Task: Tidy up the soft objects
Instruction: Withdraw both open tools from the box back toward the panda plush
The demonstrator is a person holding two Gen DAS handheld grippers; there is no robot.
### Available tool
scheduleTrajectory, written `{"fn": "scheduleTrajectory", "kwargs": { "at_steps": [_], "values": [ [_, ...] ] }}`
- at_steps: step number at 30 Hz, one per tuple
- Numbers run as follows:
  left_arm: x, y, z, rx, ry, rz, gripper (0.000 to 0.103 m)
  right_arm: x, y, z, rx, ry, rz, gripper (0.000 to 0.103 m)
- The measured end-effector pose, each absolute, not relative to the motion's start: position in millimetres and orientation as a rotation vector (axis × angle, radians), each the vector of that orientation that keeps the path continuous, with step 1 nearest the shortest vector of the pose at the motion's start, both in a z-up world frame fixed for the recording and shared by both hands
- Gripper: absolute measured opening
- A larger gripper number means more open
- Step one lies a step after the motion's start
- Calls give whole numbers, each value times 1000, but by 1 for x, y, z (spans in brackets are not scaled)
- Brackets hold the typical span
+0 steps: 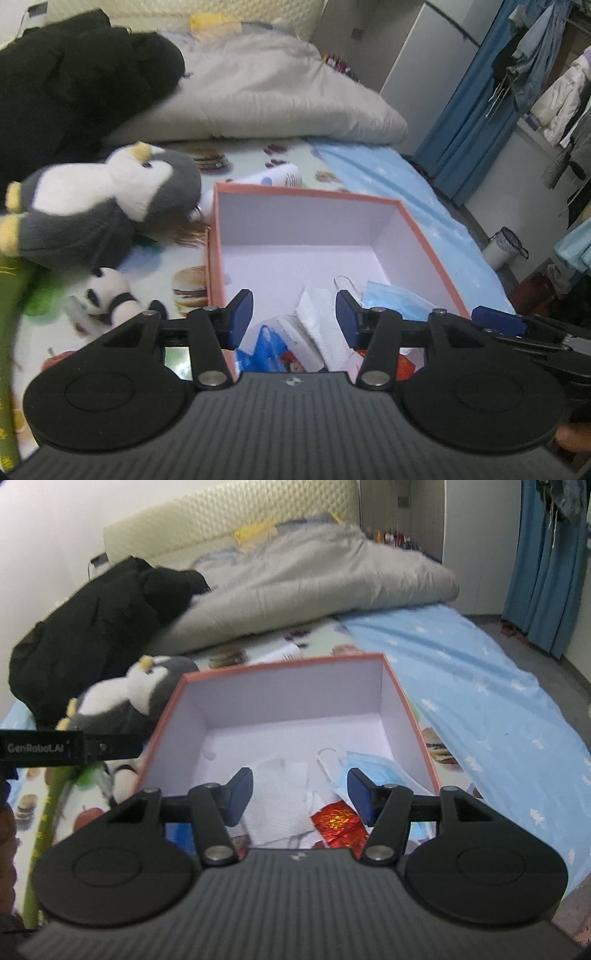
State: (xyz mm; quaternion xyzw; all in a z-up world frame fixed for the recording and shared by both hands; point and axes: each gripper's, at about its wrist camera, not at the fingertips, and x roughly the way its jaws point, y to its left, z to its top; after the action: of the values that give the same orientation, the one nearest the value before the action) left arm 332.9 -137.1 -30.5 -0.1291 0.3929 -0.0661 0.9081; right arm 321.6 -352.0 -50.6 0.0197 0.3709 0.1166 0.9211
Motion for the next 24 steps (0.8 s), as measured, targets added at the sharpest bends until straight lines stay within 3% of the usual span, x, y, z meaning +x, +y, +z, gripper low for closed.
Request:
{"fn": "scheduleTrajectory", "kwargs": {
  "at_steps": [20,24],
  "values": [
    [169,-70,14,-236,691,-103,56,189,-298,-1,48,594,308,59],
    [145,-58,12,-233,683,-87,65,168,-287,-1,59,592,318,59]
  ]
}}
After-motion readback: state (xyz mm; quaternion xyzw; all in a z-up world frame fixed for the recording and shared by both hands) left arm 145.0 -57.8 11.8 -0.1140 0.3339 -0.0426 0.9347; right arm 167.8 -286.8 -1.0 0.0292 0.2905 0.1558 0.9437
